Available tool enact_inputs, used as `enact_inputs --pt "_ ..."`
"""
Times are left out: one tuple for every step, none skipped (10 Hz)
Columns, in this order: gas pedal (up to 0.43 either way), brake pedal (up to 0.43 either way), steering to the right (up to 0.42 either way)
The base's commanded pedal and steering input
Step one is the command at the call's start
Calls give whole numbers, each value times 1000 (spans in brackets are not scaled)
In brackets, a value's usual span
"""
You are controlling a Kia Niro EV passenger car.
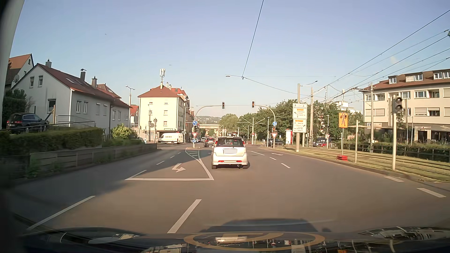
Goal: Follow the waypoints while adhering to traffic rules and regulations
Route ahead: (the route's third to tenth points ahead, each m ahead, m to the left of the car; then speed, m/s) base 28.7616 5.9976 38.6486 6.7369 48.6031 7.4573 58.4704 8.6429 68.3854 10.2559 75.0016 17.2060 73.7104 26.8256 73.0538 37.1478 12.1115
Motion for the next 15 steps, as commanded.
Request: enact_inputs --pt "79 0 -13" --pt "59 0 -17" --pt "47 0 -23" --pt "20 0 -29" --pt "0 0 -33" --pt "0 0 -35" --pt "0 0 -35" --pt "0 0 -38" --pt "0 0 -42" --pt "0 0 -43" --pt "0 0 -43" --pt "0 0 -43" --pt "0 0 -43" --pt "0 0 -40" --pt "0 12 -38"
